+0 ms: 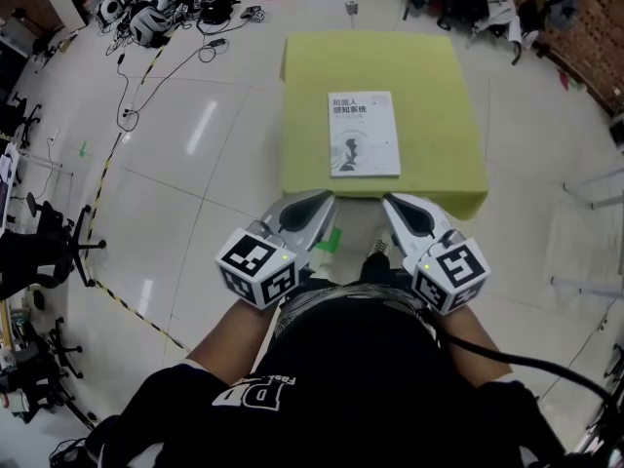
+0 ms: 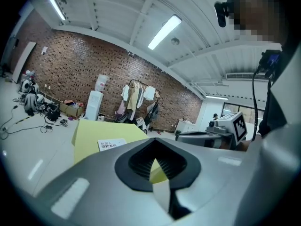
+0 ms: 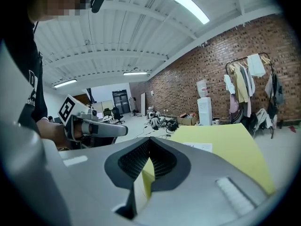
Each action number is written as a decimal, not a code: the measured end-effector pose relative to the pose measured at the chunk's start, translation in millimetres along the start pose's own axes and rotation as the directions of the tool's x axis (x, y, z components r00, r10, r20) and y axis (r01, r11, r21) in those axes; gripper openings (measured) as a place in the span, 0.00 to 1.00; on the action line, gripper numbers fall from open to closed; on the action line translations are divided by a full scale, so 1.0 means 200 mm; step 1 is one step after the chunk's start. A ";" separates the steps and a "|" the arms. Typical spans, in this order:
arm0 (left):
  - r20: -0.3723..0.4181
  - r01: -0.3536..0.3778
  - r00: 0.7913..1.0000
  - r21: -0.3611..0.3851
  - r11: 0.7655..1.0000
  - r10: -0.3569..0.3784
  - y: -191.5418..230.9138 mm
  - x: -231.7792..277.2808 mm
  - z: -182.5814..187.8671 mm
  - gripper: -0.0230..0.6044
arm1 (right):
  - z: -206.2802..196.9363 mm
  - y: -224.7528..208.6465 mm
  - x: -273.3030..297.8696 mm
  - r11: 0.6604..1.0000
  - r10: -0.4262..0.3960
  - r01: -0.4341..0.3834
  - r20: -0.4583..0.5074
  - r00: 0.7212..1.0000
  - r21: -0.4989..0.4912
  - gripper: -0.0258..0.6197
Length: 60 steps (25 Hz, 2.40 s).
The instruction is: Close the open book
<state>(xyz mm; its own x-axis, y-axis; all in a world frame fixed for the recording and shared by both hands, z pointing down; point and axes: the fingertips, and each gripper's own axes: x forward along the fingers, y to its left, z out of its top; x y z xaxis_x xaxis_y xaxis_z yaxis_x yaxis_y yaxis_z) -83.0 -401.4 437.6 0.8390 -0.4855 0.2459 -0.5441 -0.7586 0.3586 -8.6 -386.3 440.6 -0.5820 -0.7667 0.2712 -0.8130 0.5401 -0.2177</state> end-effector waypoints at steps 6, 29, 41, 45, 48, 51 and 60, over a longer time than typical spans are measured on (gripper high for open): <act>0.028 0.008 1.000 0.038 0.999 -0.009 -0.09 -0.10 -0.04 0.05 | -0.09 0.12 -0.07 1.000 -0.012 0.011 -0.019 1.000 -0.008 0.05; 0.195 -0.120 0.975 0.058 0.991 0.107 -0.50 0.04 0.16 0.05 | 0.21 -0.07 -0.45 0.991 0.127 -0.126 0.052 0.991 -0.035 0.05; 0.125 -0.057 0.991 0.078 0.995 0.047 -0.65 0.22 0.18 0.05 | 0.19 -0.18 -0.61 0.995 0.096 -0.097 0.080 0.992 0.008 0.05; 0.081 -0.043 0.996 0.118 0.992 0.034 -0.65 0.22 0.17 0.05 | 0.16 -0.18 -0.59 0.996 0.072 -0.076 0.086 0.994 0.043 0.05; 0.065 -0.038 0.997 0.134 0.990 0.030 -0.62 0.20 0.15 0.05 | 0.16 -0.16 -0.57 0.997 0.060 -0.065 0.089 0.994 0.047 0.05; 0.061 -0.023 0.998 0.140 0.990 0.015 -0.61 0.19 0.16 0.05 | 0.14 -0.16 -0.56 0.999 0.035 -0.037 0.073 0.997 0.029 0.05; 0.058 -0.014 0.998 0.153 0.988 0.006 -0.59 0.17 0.14 0.05 | 0.09 -0.15 -0.54 0.999 0.020 -0.022 0.071 0.997 0.026 0.05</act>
<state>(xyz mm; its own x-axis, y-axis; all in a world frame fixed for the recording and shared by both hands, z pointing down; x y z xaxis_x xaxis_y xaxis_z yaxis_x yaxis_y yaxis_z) 9.7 -340.7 377.4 0.8353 -0.5140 0.1953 -0.5477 -0.8090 0.2133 79.3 -326.9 401.8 -0.5951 -0.7786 0.1991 -0.7993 0.5474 -0.2480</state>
